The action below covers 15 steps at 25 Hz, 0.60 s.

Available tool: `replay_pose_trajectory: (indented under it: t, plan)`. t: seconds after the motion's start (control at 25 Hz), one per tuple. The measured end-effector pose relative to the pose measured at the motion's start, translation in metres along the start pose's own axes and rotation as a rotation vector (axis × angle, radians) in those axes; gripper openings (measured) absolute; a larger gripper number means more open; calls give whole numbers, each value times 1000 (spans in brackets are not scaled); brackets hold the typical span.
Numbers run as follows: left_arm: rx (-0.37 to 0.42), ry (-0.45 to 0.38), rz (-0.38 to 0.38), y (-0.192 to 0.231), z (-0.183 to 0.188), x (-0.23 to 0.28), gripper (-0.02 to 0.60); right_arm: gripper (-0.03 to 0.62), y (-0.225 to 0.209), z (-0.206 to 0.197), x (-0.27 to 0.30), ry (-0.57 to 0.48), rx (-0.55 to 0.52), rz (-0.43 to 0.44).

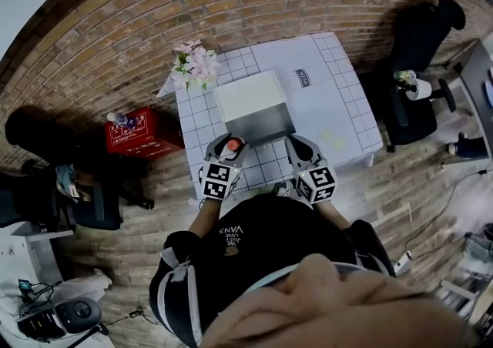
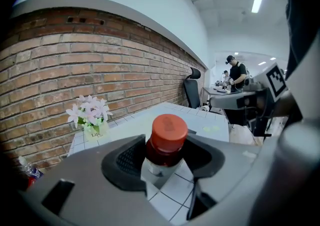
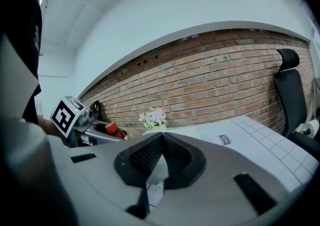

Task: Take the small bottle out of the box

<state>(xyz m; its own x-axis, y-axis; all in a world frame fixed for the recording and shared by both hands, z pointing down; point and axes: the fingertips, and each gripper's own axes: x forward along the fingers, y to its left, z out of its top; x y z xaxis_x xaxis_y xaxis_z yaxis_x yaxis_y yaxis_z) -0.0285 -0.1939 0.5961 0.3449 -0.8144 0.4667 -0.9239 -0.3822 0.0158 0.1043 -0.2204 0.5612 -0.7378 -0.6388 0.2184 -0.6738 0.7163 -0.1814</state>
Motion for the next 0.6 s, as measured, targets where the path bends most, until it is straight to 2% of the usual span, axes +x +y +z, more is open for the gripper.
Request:
replay_pose_trajectory:
  t: [0.6]
  plan:
    - [-14,-24,7,17,-20,-63,227,-5,59,-10,-2,13,8,-16]
